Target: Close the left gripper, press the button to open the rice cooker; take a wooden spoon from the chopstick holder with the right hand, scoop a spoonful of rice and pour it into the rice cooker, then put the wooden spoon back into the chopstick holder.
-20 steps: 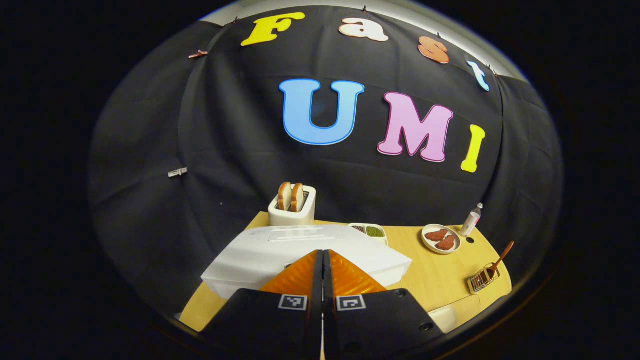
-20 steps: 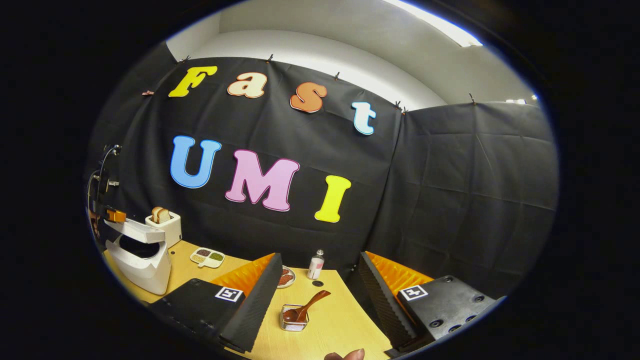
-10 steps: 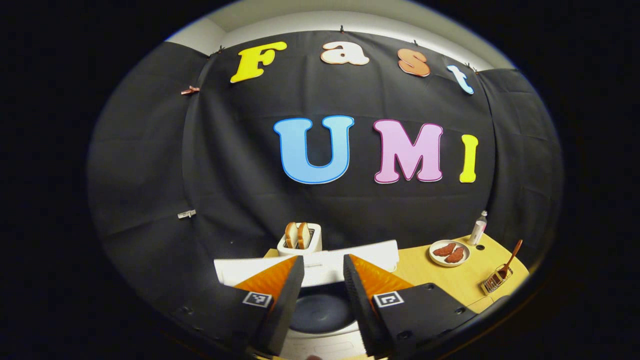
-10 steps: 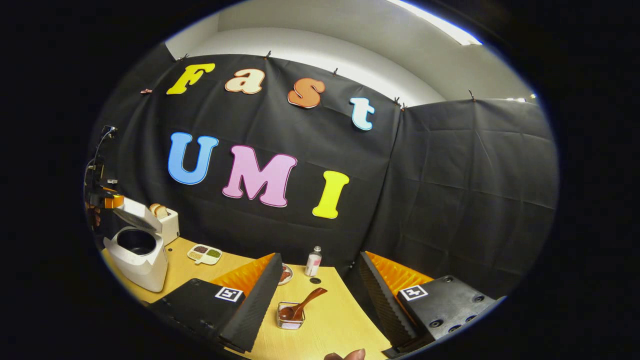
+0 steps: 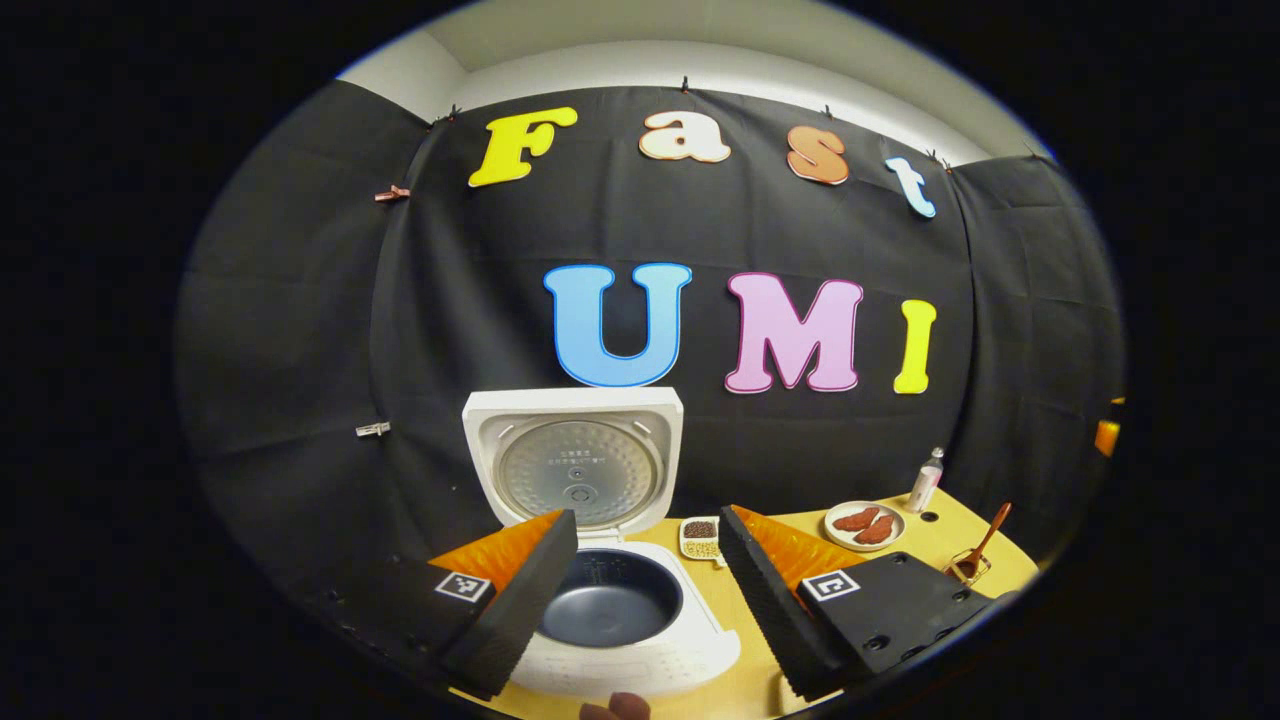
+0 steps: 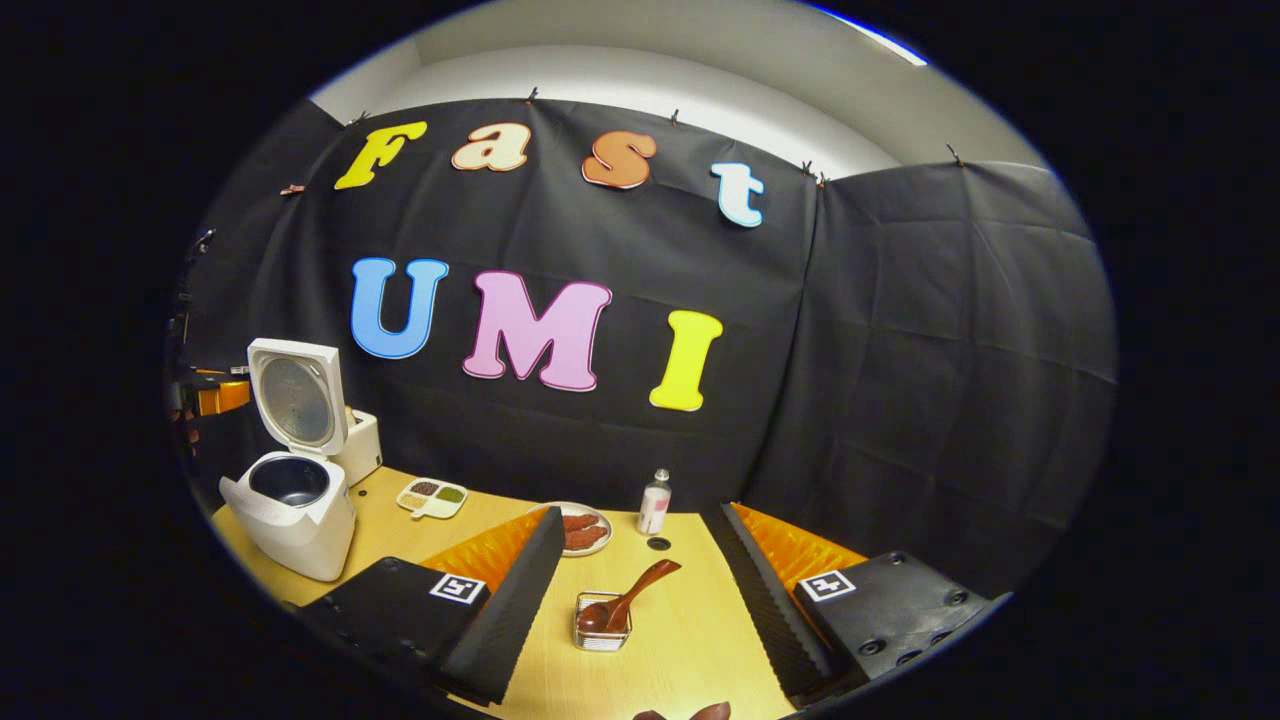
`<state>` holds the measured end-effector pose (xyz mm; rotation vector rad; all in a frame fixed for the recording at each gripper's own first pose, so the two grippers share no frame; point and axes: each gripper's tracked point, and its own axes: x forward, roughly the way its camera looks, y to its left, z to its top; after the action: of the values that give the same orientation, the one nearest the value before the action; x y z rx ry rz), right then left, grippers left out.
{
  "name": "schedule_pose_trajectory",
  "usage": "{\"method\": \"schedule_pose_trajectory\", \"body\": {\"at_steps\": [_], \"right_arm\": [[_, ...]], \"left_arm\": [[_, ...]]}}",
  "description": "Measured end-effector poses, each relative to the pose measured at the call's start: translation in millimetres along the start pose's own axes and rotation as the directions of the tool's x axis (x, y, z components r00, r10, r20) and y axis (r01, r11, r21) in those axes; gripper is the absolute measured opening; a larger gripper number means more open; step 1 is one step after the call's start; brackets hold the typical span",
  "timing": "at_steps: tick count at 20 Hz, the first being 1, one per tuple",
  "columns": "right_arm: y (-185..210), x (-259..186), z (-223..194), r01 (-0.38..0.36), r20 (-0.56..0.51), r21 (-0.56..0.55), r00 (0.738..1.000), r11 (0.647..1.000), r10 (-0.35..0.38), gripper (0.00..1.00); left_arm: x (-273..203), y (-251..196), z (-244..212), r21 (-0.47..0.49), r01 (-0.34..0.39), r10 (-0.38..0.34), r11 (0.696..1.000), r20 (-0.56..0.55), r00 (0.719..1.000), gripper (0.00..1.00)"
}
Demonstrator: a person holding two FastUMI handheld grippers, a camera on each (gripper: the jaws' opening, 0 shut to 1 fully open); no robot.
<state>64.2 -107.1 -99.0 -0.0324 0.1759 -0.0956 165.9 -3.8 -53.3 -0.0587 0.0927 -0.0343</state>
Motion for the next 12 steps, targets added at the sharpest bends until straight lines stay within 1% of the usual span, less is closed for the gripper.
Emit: {"method": "schedule_pose_trajectory", "body": {"at_steps": [4,7,10,12], "right_arm": [[-2,25,-44,-0.048,-0.064,0.078,0.997,0.996,0.053,0.98],[-4,50,-83,-0.072,-0.111,0.153,0.99,0.986,0.089,0.98],[-5,76,-121,-0.084,-0.154,0.223,0.981,0.971,0.121,0.98],[-5,93,-147,-0.088,-0.196,0.289,0.969,0.953,0.149,0.98]], "left_arm": [[-22,-27,2,0.002,0.014,-0.014,1.0,0.015,1.0,0.97],[-35,-49,-1,-0.006,0.033,-0.033,0.999,0.011,0.999,0.97],[-44,-63,-13,0.011,0.04,-0.039,0.999,-0.021,0.999,0.97],[-51,-72,-21,0.014,0.043,-0.042,0.999,-0.051,0.998,0.97]]}}
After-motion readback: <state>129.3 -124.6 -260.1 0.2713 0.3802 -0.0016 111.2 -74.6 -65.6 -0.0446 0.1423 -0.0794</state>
